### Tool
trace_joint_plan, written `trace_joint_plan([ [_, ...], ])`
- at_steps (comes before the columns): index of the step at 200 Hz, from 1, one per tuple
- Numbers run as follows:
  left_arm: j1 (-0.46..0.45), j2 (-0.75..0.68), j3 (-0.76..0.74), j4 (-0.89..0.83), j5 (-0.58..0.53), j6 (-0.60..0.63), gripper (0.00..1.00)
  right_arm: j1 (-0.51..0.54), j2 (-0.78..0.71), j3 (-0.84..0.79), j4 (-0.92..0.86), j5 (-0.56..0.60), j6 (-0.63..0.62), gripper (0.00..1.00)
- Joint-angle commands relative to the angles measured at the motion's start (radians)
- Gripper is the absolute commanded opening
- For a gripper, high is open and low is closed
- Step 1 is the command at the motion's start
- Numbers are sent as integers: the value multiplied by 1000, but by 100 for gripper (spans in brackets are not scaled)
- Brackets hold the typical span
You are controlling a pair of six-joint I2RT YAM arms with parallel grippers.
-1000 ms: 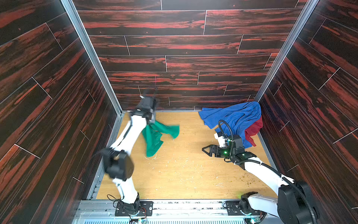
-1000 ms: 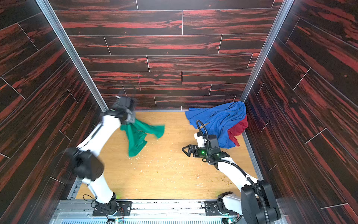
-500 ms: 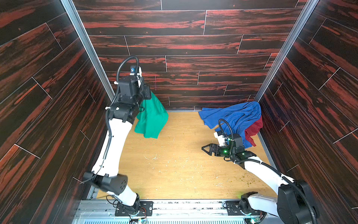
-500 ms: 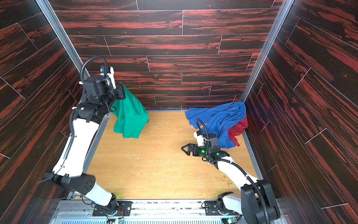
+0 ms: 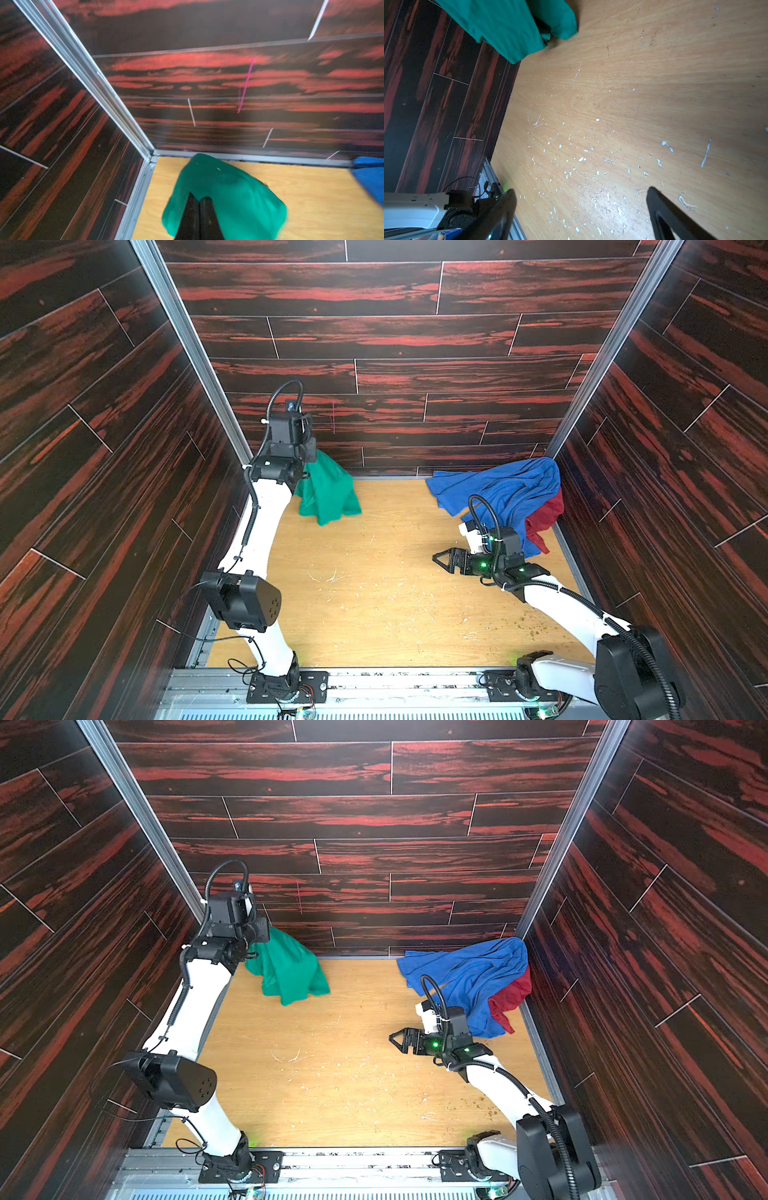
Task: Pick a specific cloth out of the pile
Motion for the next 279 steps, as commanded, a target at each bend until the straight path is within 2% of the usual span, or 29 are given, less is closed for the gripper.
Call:
trace_joint_plan([
  [1,0,13,-43,86,34,52,0,4,25,20,-13,-7,-9,98],
  [52,-2,78,-167,153,251,-12,0,4,13,9,-32,-1,-19,98],
  [98,-5,112,-269,249,521,-71,0,4,2,0,-61,9,-39,98],
  [108,-3,111,-292,267,545,-80,0,4,2,0,-60,8,-39,98],
  [148,82,163,-331,311,421,-184,0,4,4,1,-54,-3,-36,98],
  [181,167,242,-318,364,384,-251,0,4,8,1,-60,-4,-42,98],
  [204,181,352,-207,285,293,-208,0,4,9,1,-70,-2,-45,98],
  [221,180,458,-74,154,162,-184,0,4,3,-2,-79,1,-45,98],
  [243,180,597,105,-7,52,-158,0,4,-9,-12,-89,10,-43,98],
  [279,182,631,119,-14,67,-156,1,4,-25,-23,-99,13,-40,98],
])
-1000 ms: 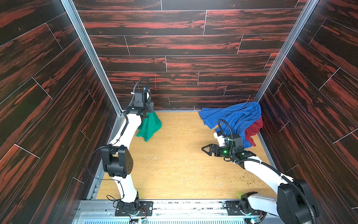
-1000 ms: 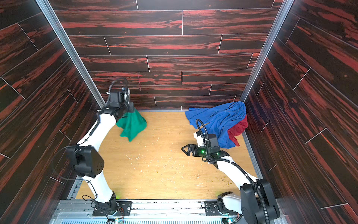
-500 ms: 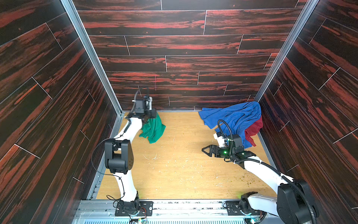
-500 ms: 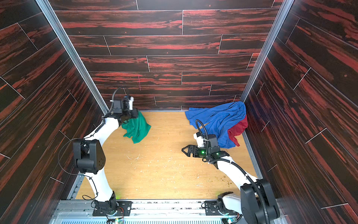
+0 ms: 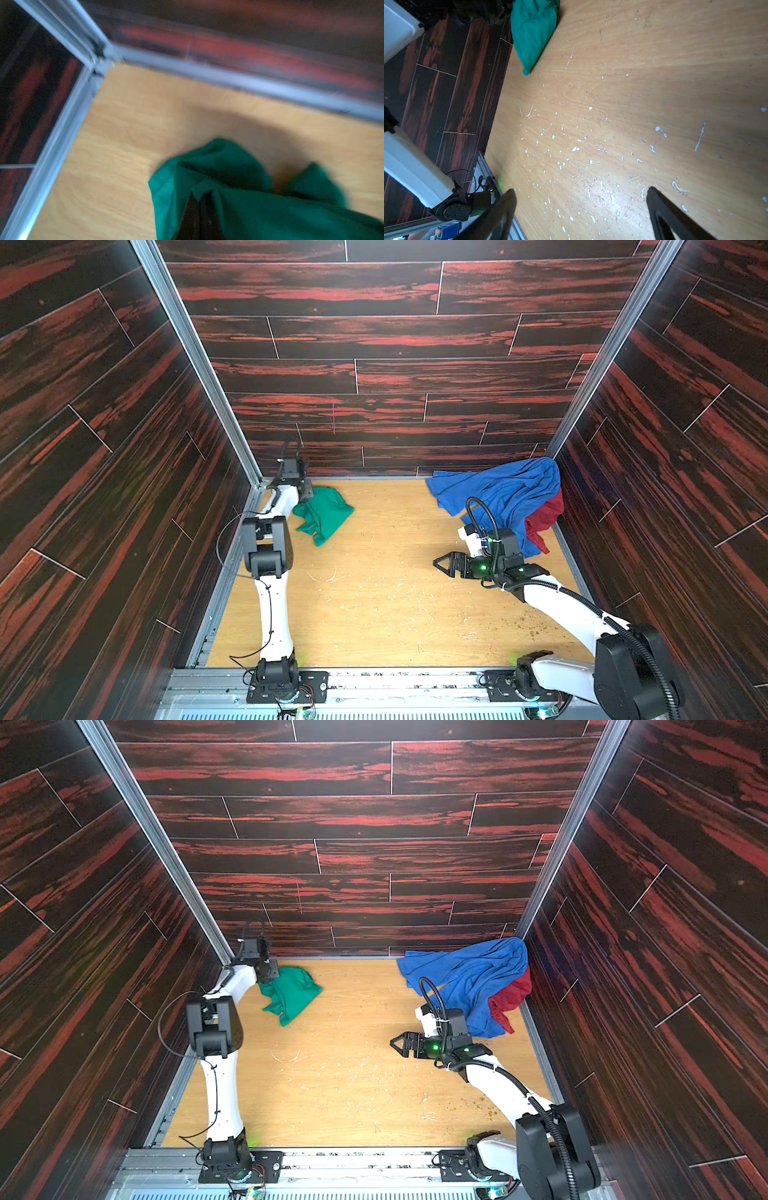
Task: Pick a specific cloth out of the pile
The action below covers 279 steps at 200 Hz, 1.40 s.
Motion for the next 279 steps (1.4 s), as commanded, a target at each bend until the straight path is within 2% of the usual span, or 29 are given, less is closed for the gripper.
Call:
trace_joint_plan([
  [1,-2,-15,26,-87,-44,15,2,4,-29,-17,-31,4,-7,98],
  [13,-3,-39,27,-113,-22,33,17,4,-30,-16,-35,4,-10,98],
  [22,-3,-78,16,-124,-15,47,44,4,-30,-15,-36,4,-11,98],
  [27,-3,-107,-2,-120,-18,55,53,4,-30,-14,-34,4,-11,98],
  [46,-12,-286,-182,-26,-44,75,68,4,-32,-19,-15,10,-8,98],
  [65,-27,-476,-408,83,-8,108,77,4,-19,-20,28,9,-2,98],
  [93,-68,-597,-530,-70,188,242,83,4,37,7,71,-34,11,98],
  [99,-85,-608,-552,-98,206,298,88,4,46,12,76,-43,12,98],
  [128,-175,-645,-669,-59,176,561,92,5,67,36,66,-71,-13,98],
  [148,-185,-571,-606,-160,172,739,93,6,58,45,29,-69,-47,98],
  [165,-187,-495,-546,-197,100,843,93,5,43,34,17,-61,-59,98],
  [182,-188,-442,-507,-108,16,868,95,4,29,17,13,-53,-57,98],
  [208,-165,-333,-436,-40,-34,956,99,4,11,-9,13,-46,-44,98],
  [235,-97,-211,-281,-118,161,836,99,4,2,-5,-26,-38,-52,98],
  [260,-83,-142,-240,-171,230,813,99,5,-5,20,-77,-13,-82,98],
  [279,-78,-97,-205,-277,272,825,99,4,8,45,-101,0,-94,98],
])
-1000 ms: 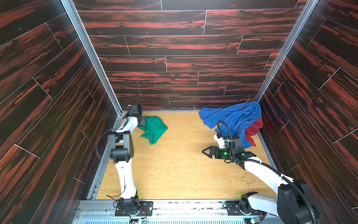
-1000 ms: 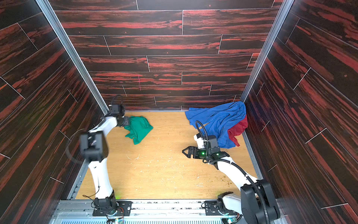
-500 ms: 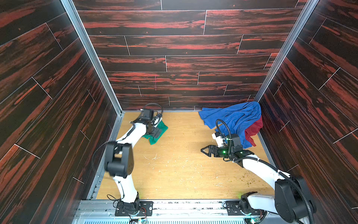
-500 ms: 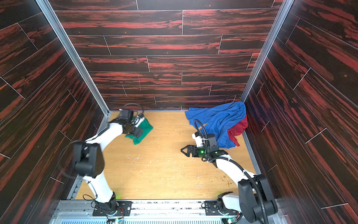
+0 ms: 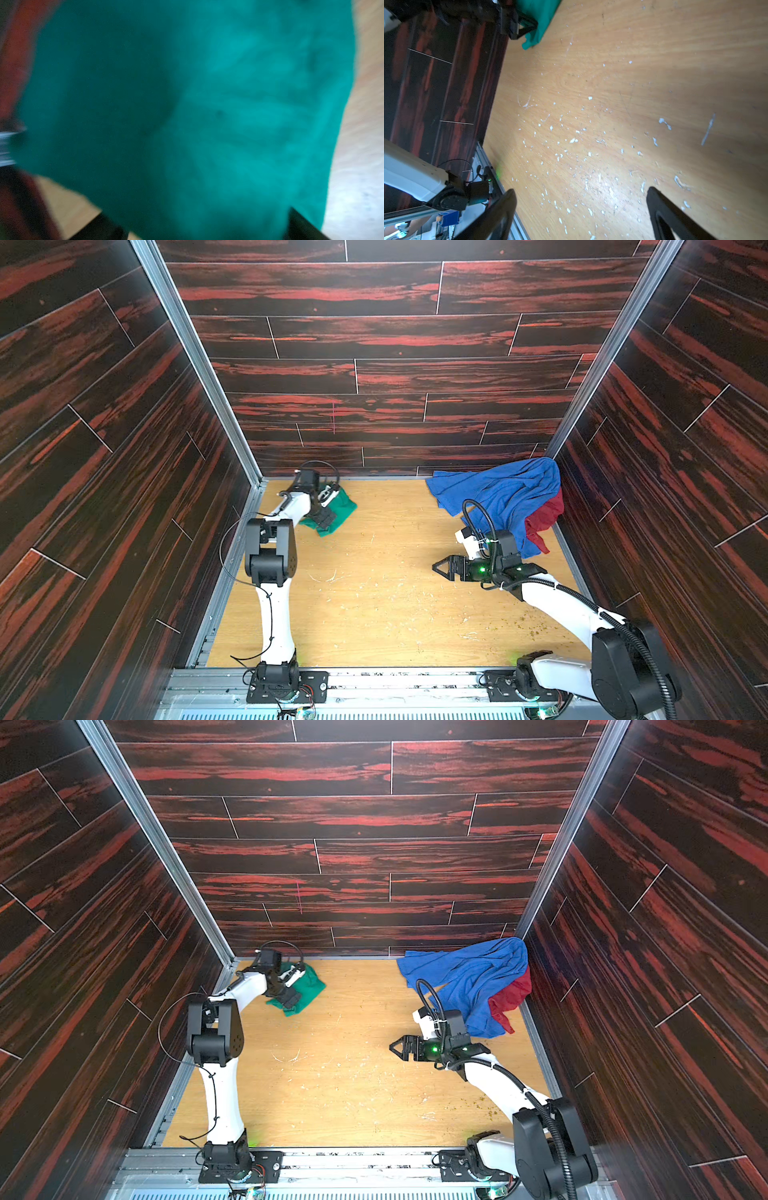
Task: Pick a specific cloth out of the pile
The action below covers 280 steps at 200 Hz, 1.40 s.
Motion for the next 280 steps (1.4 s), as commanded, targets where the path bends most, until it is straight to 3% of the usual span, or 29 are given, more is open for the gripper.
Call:
trace_joint_plan([
  [1,3,53,43,-157,95,15,99,4,-17,44,-62,21,-39,98],
  [29,22,71,80,-265,156,31,95,5,-2,76,-67,12,-35,98],
  [49,39,76,81,-310,192,36,81,4,-1,81,-58,12,-28,98],
  [77,42,95,70,-328,171,52,45,4,-11,73,-58,12,-23,98],
  [81,42,93,70,-325,168,49,36,4,-15,69,-58,12,-23,98],
  [88,43,83,62,-296,156,24,11,4,-21,62,-58,15,-23,98],
  [94,44,71,51,-255,140,-12,4,4,-27,57,-62,18,-25,98],
  [121,61,-7,83,-180,181,-144,0,4,-40,37,-63,24,-29,98],
  [139,61,-79,116,-162,142,-208,0,4,-53,25,-49,22,-19,98],
  [175,51,-247,78,36,-205,-365,0,4,-75,11,-28,14,-2,98],
  [190,46,-302,55,71,-264,-407,0,4,-76,14,-27,9,-7,98],
  [208,46,-328,78,21,-198,-482,0,5,-71,17,-30,4,-17,98],
  [262,49,-378,93,-7,196,-857,0,4,-62,12,-6,-5,-8,98],
  [280,47,-403,110,-31,222,-979,0,4,-60,8,3,-8,-6,98],
])
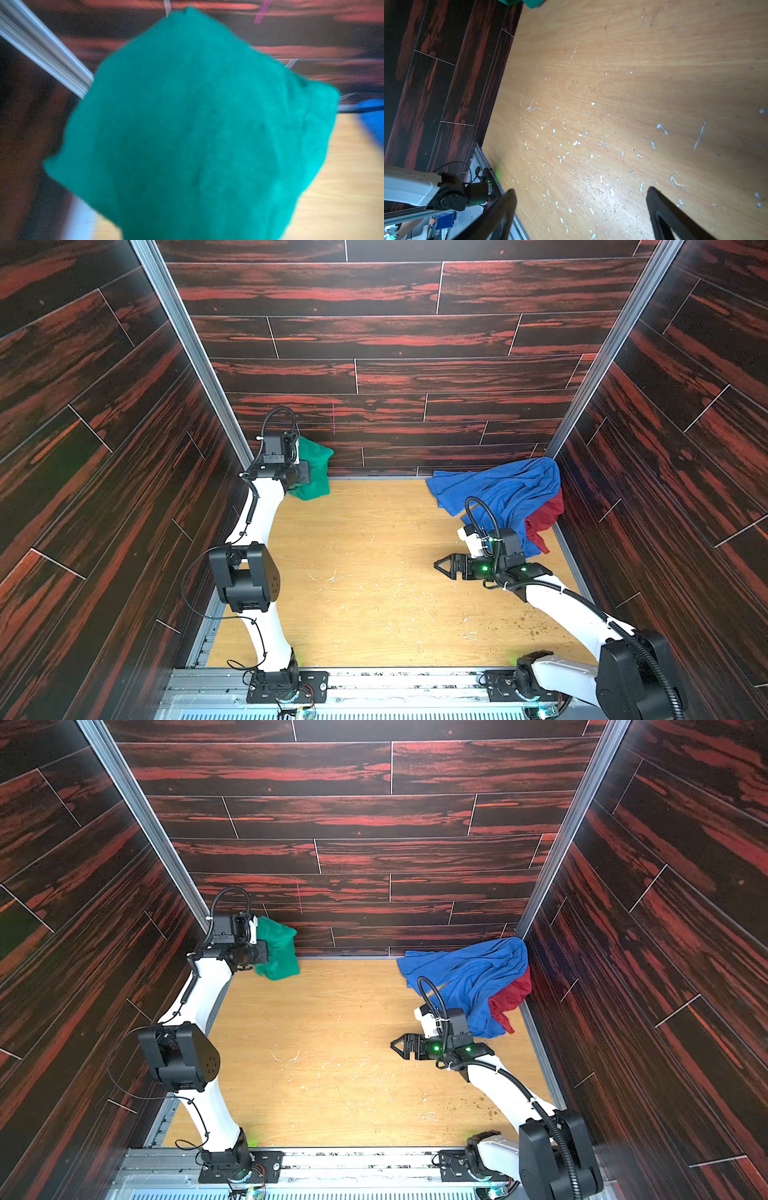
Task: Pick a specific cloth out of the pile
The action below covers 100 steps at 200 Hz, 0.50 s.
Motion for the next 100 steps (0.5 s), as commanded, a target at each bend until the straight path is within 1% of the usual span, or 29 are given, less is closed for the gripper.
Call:
trace_joint_plan([
  [1,-2,-63,25,-15,142,-236,0,5,-8,-13,25,-20,3,98],
  [16,-2,-79,48,-94,126,-287,0,4,1,-15,33,-27,6,98],
  [24,-2,-94,39,-100,123,-296,0,4,8,-15,39,-33,7,98],
  [42,2,-116,-13,-63,21,-326,0,4,29,-10,52,-49,9,98],
  [57,13,-84,7,-131,-53,-354,0,5,43,-1,54,-59,9,98],
  [75,16,-33,39,-203,-94,-374,0,4,49,8,50,-59,3,98],
  [100,17,38,60,-233,-154,-348,0,4,59,11,49,-52,3,97],
])
